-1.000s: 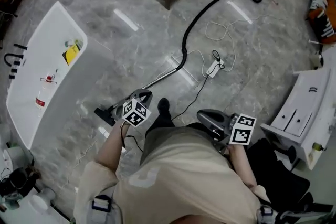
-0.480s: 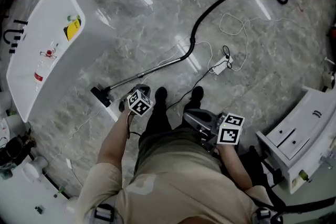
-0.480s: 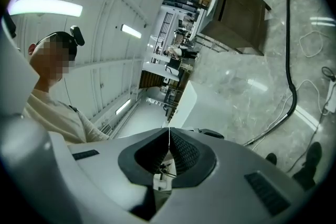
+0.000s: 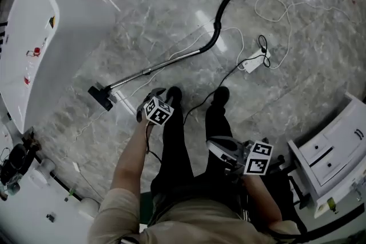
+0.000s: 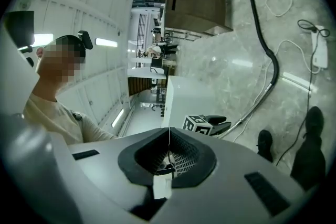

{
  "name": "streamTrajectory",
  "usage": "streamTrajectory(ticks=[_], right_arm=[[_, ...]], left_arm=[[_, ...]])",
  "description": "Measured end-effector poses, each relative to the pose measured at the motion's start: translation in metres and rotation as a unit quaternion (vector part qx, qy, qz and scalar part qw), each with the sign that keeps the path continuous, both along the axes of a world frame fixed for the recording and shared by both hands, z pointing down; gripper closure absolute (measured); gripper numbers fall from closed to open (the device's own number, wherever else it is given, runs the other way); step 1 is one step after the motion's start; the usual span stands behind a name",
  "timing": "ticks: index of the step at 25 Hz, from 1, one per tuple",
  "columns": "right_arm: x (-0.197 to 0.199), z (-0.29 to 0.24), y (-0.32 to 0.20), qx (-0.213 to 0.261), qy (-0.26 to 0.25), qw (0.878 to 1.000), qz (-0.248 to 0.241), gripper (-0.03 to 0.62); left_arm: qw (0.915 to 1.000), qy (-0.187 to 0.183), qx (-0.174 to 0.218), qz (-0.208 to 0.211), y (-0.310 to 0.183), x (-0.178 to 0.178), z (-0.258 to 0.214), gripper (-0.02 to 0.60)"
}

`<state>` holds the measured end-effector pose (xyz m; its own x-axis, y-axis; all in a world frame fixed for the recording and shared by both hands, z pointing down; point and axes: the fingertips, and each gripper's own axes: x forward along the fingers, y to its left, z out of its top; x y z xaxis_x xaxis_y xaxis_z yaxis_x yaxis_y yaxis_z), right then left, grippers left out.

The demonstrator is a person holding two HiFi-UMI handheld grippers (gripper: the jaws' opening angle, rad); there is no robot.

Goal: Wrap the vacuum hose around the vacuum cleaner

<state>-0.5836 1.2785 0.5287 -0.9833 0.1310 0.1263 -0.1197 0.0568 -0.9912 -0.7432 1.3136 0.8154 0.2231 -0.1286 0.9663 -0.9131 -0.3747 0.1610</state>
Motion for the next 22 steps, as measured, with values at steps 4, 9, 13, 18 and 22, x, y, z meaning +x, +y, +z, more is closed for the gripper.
streamTrajectory(ticks=[4, 9, 13, 18, 22], right_arm=[[0.020, 0.076, -0.018, -0.040, 0.033, 0.997, 0.063, 0.589], [0.052, 0.152, -0.054, -0.039, 0.079, 0.984, 0.157, 0.589], [0.085, 0.199, -0.063, -0.031, 0.134, 0.967, 0.215, 0.589], [0.130, 0.245, -0.073, -0.010, 0.200, 0.947, 0.249, 0.591], [0.137, 0.263, -0.061, -0.024, 0.217, 0.943, 0.252, 0.591]], left_arm=[[0.9972, 0.007, -0.021, 0.072, -0.014, 0.000, 0.084, 0.578], [0.9801, 0.079, -0.032, 0.179, -0.037, 0.010, 0.173, 0.581], [0.9770, 0.020, -0.016, 0.212, -0.061, -0.002, 0.236, 0.583], [0.9779, -0.083, 0.011, 0.192, -0.079, -0.033, 0.300, 0.581], [0.9738, -0.112, 0.044, 0.193, -0.082, -0.040, 0.331, 0.581]])
